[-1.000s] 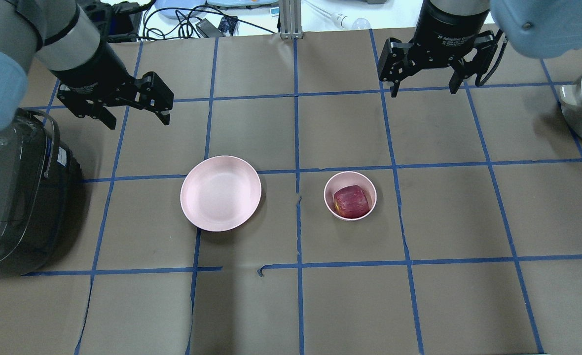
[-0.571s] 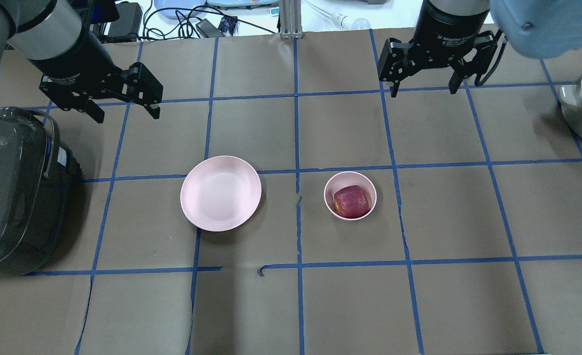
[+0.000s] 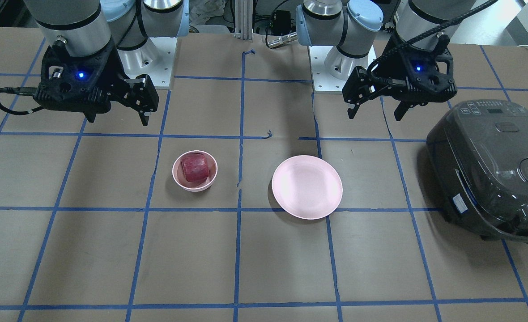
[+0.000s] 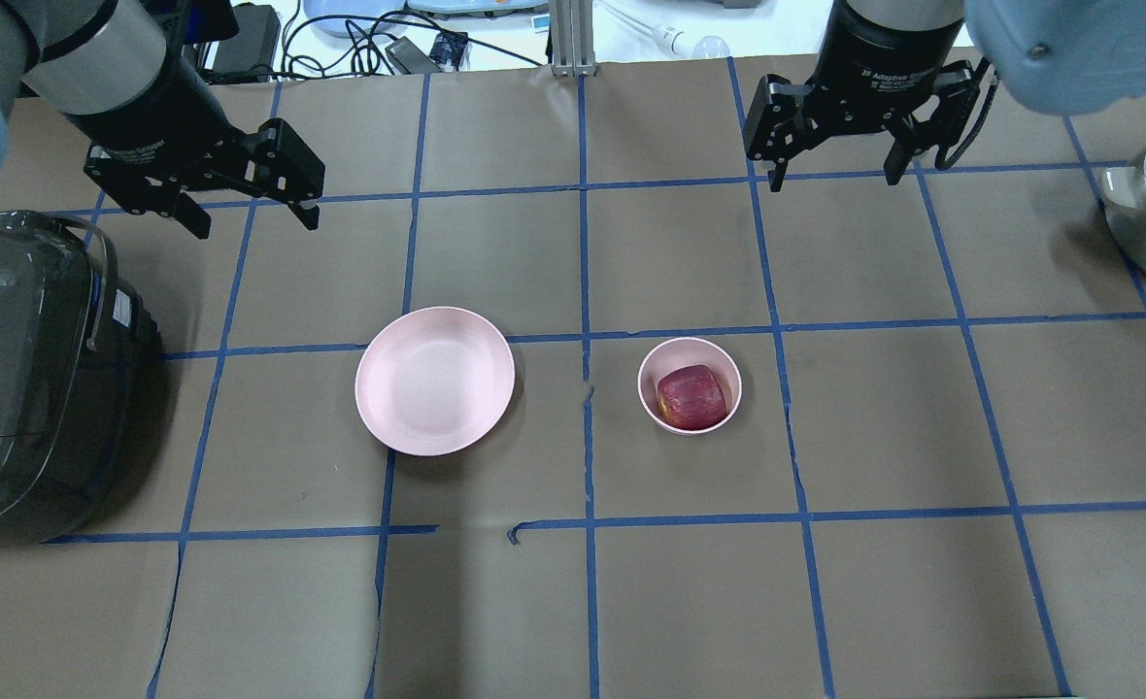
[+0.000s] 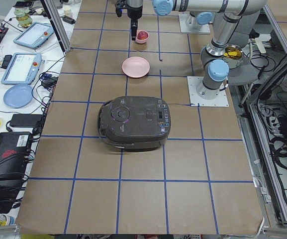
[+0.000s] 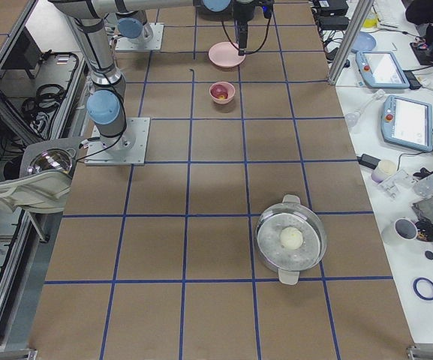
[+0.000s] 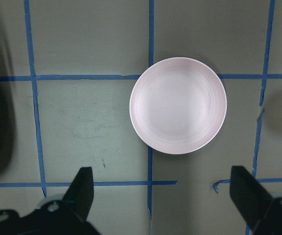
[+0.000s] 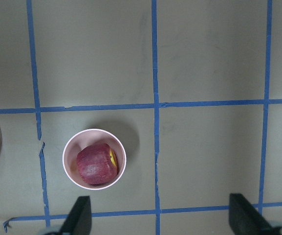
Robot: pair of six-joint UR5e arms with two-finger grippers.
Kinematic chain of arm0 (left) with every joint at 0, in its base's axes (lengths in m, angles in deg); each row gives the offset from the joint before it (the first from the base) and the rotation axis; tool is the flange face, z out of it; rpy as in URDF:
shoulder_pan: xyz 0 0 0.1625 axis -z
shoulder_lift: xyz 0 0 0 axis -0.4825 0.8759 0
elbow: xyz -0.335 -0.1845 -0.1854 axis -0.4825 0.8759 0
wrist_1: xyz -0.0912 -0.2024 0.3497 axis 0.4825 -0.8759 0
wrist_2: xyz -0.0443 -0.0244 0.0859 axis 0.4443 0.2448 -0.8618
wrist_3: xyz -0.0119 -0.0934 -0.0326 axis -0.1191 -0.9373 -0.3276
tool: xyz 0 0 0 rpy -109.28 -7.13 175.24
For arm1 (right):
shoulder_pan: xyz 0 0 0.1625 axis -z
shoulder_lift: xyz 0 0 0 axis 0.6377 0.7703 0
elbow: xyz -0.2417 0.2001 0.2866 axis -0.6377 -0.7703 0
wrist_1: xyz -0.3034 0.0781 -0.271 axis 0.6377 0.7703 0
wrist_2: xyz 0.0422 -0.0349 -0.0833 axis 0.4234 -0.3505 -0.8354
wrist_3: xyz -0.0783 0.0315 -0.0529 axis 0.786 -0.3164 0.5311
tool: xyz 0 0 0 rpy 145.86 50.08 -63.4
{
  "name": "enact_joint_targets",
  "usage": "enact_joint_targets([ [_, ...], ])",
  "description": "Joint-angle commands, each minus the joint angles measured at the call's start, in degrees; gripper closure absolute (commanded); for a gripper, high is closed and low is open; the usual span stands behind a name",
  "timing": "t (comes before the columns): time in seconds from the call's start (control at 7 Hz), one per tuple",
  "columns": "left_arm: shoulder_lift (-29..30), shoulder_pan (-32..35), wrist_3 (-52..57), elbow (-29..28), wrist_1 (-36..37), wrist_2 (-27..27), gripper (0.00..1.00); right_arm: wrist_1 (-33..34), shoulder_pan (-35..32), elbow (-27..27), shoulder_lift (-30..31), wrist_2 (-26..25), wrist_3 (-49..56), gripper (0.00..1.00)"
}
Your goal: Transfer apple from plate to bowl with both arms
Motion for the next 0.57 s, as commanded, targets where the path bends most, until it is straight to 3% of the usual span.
enact_joint_targets([
  [0.0, 0.07, 0.01, 0.08, -0.09, 0.34, 0.31, 0.00, 0.08, 0.03, 0.00, 0.00, 0.00, 0.00, 0.00],
  [0.43, -0.54, 0.10, 0.34, 0.35, 0.34, -0.47, 0.00, 0.16, -0.06, 0.00, -0.09, 0.08, 0.00, 0.00],
])
